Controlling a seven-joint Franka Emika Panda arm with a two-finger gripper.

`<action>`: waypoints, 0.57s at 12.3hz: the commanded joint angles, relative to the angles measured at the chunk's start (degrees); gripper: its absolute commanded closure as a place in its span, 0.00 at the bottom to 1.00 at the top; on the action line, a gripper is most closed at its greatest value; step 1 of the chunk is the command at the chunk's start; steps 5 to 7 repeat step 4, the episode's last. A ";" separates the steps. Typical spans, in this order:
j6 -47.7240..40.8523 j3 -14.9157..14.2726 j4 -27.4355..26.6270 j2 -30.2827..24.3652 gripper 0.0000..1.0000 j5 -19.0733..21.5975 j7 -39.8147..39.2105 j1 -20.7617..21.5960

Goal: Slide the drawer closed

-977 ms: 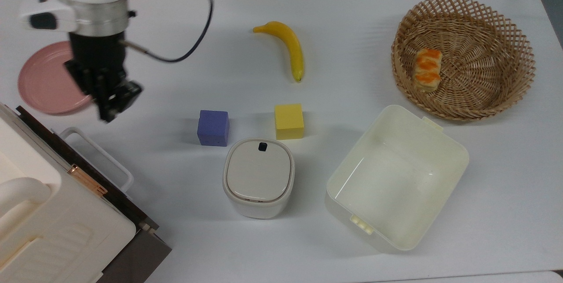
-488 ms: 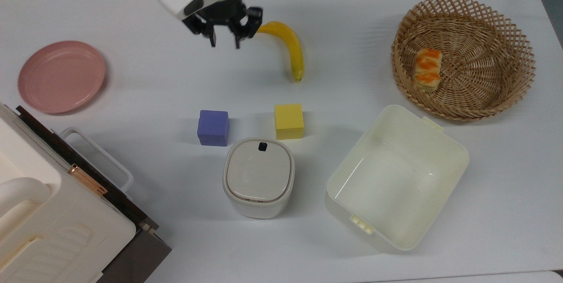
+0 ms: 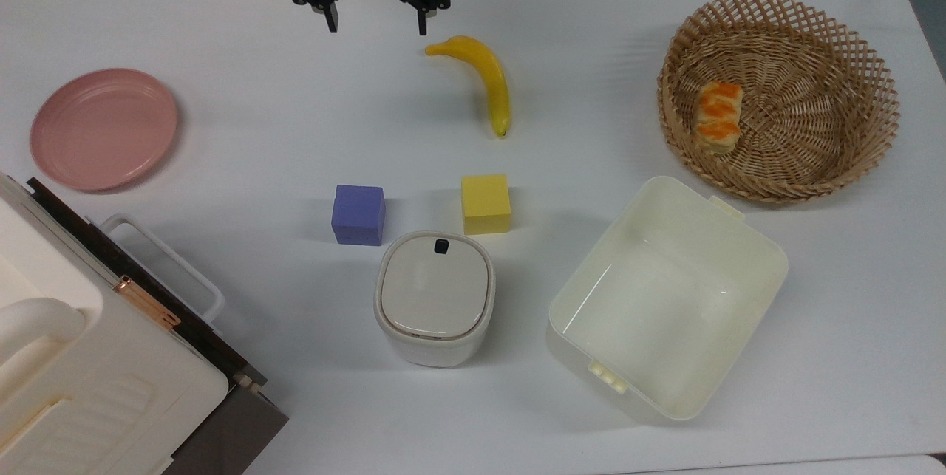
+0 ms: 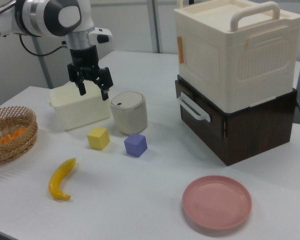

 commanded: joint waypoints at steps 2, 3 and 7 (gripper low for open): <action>2.83 -0.71 -1.33 -0.95 0.00 0.46 -0.05 -0.05; 3.53 -0.71 -1.33 -0.69 0.00 0.46 -0.05 -0.05; 3.80 -0.71 -1.42 -0.68 0.00 0.37 -0.04 0.03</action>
